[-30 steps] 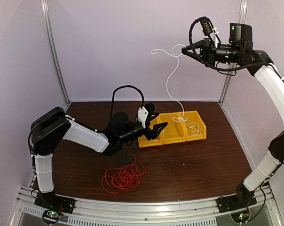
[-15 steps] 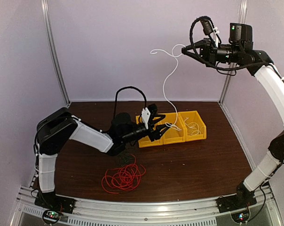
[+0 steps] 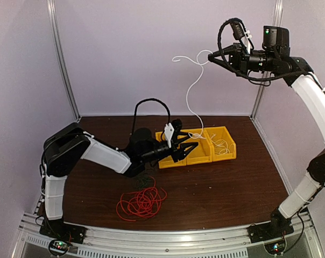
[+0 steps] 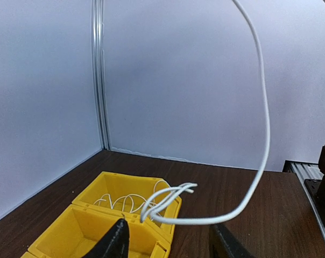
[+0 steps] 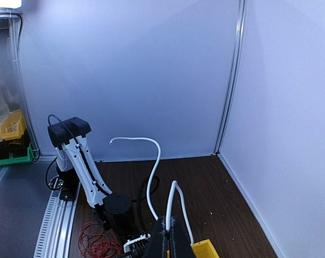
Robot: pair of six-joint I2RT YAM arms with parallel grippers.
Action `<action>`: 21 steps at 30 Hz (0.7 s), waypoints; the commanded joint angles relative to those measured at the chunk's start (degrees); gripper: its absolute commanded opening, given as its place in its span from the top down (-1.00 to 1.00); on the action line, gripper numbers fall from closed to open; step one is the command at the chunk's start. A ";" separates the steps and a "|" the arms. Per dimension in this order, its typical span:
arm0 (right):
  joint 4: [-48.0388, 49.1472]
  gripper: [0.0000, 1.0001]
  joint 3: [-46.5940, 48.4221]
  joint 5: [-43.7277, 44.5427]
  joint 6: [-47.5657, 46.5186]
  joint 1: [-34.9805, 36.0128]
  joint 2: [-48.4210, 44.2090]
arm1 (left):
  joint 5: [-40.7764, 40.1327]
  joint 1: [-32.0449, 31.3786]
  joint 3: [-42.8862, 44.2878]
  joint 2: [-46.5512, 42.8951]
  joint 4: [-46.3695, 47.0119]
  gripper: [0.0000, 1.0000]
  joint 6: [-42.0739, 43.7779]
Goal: Untangle the cables
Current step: Adjust the untangled cable.
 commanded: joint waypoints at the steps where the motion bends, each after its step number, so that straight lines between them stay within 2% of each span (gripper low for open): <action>1: -0.39 1.00 1.81 -0.91 -0.84 -0.25 -0.09 | 0.20 -0.32 -0.09 -0.27 0.88 -0.04 -0.44; 8: -0.07 1.00 1.58 -1.73 -0.44 -0.29 0.33 | -0.67 -0.32 2.09 0.52 2.23 -0.05 -2.14; 21: 0.74 1.00 1.57 -3.94 1.05 -0.21 0.08 | -3.09 -0.32 7.36 4.26 0.03 0.43 -3.90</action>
